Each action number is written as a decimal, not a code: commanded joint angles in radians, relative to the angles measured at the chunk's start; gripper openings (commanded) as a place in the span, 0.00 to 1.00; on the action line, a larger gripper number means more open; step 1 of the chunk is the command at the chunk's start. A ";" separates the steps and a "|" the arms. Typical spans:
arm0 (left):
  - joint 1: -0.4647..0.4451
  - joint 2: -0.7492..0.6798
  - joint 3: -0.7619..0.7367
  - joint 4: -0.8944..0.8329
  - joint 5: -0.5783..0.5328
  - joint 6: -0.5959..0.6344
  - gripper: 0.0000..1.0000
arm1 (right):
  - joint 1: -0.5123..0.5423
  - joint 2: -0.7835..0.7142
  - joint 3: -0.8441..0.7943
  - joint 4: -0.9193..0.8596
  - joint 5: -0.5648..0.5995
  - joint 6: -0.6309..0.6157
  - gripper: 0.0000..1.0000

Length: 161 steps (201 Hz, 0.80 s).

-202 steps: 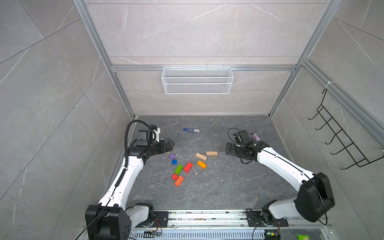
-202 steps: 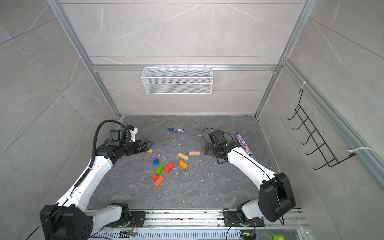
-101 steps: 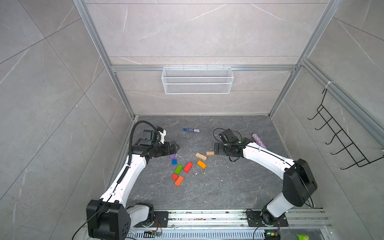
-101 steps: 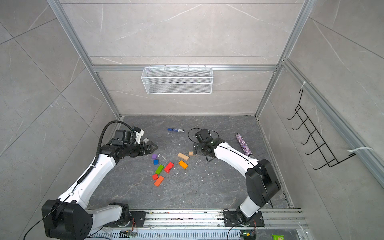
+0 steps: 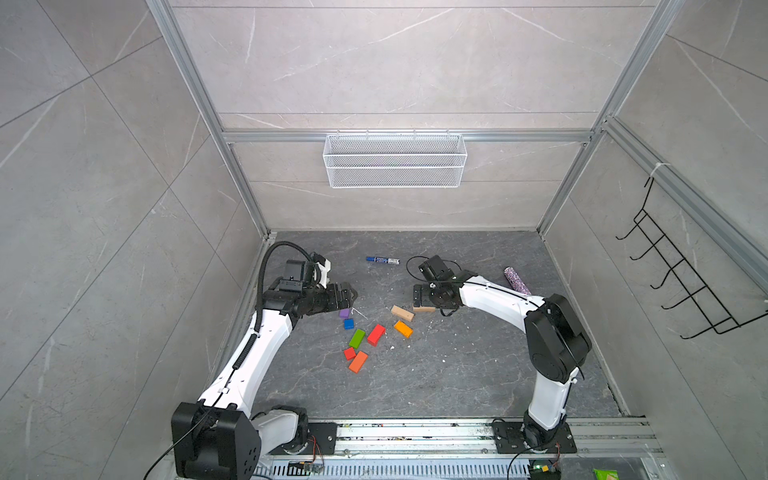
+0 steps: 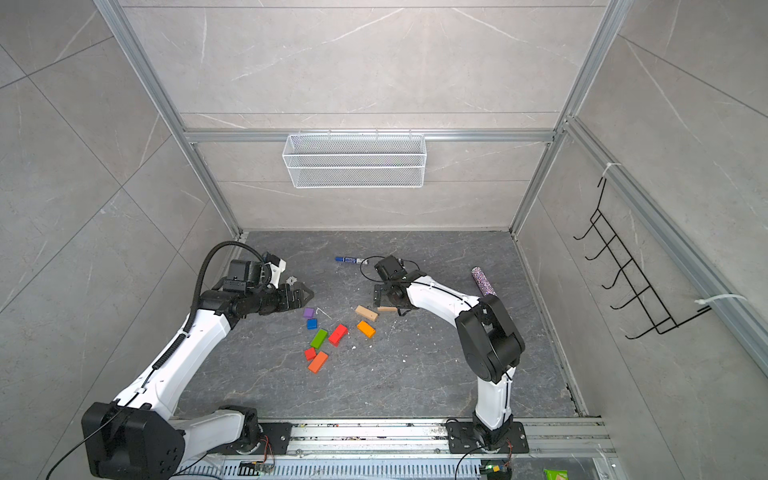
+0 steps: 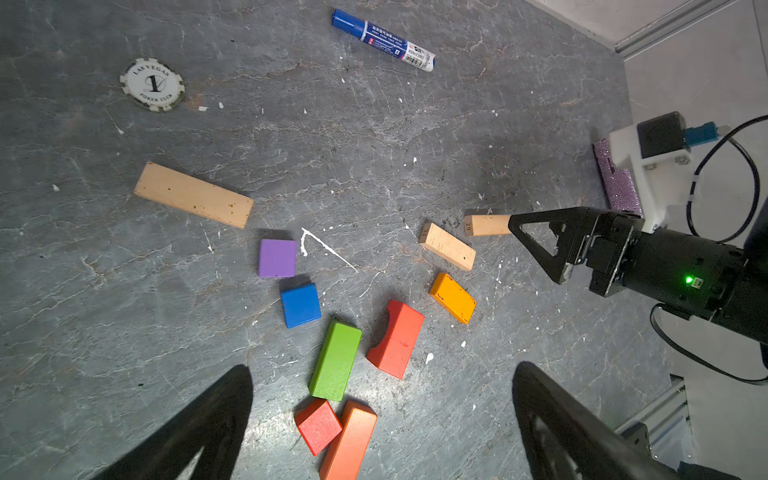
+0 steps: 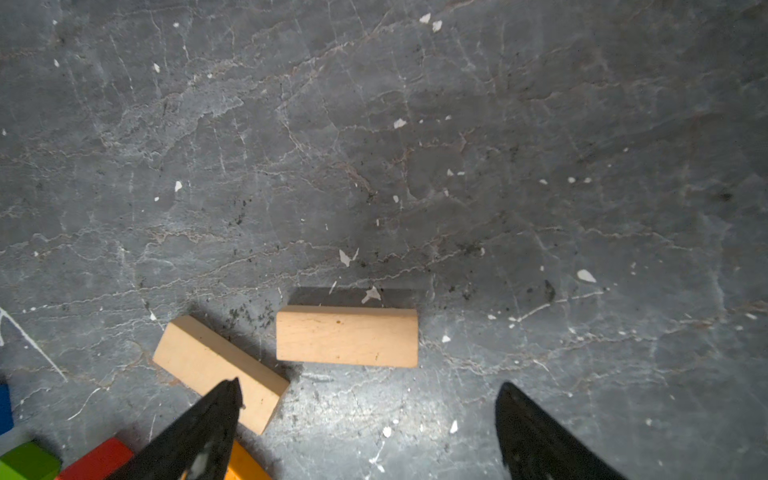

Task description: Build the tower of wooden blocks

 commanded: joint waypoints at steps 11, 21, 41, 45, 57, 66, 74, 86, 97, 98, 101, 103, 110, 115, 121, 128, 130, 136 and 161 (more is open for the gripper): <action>-0.011 -0.024 -0.003 0.046 -0.058 -0.043 1.00 | 0.008 0.012 0.031 -0.002 0.023 -0.002 0.98; -0.020 -0.025 -0.008 0.060 -0.063 -0.052 1.00 | 0.008 -0.003 0.020 0.004 0.027 0.000 0.99; -0.055 -0.006 0.026 0.048 -0.082 -0.080 1.00 | 0.008 -0.041 0.005 -0.013 0.027 -0.017 0.99; -0.065 0.001 0.038 0.042 -0.093 -0.090 1.00 | 0.008 -0.051 -0.002 -0.014 0.024 -0.018 0.99; -0.104 0.029 0.071 0.028 -0.131 -0.113 0.98 | 0.008 -0.096 -0.043 -0.006 0.016 -0.025 0.99; -0.144 0.057 0.097 0.021 -0.161 -0.126 0.98 | 0.008 -0.142 -0.092 0.021 0.006 -0.035 0.99; -0.182 0.086 0.120 0.017 -0.179 -0.134 0.97 | 0.006 -0.188 -0.138 0.047 -0.004 -0.048 0.99; -0.231 0.134 0.154 0.014 -0.201 -0.153 0.94 | 0.006 -0.249 -0.190 0.062 -0.013 -0.070 0.99; -0.265 0.185 0.187 0.012 -0.208 -0.175 0.91 | 0.006 -0.304 -0.229 0.073 -0.026 -0.102 0.99; -0.267 0.188 0.190 0.012 -0.209 -0.177 0.91 | 0.006 -0.309 -0.234 0.074 -0.027 -0.105 0.99; -0.276 0.204 0.199 0.011 -0.211 -0.180 0.90 | 0.006 -0.323 -0.246 0.081 -0.031 -0.113 0.99; -0.283 0.212 0.204 0.010 -0.214 -0.183 0.90 | 0.007 -0.333 -0.256 0.085 -0.031 -0.117 0.99; -0.306 0.242 0.224 0.011 -0.228 -0.190 0.91 | 0.007 -0.366 -0.283 0.096 -0.033 -0.131 1.00; -0.323 0.265 0.241 0.010 -0.241 -0.196 0.90 | 0.006 -0.392 -0.301 0.099 -0.032 -0.137 1.00; -0.344 0.291 0.259 0.009 -0.263 -0.204 0.90 | 0.007 -0.422 -0.323 0.103 -0.031 -0.146 0.99; -0.367 0.322 0.281 0.011 -0.284 -0.210 0.90 | 0.006 -0.463 -0.349 0.108 -0.030 -0.155 1.00; -0.375 0.331 0.289 0.011 -0.289 -0.211 0.90 | 0.006 -0.473 -0.356 0.110 -0.031 -0.157 0.99; -0.393 0.361 0.311 0.011 -0.303 -0.214 0.90 | 0.006 -0.509 -0.380 0.120 -0.032 -0.165 1.00; -0.460 0.498 0.423 -0.007 -0.335 -0.248 0.88 | 0.006 -0.643 -0.460 0.128 -0.020 -0.176 1.00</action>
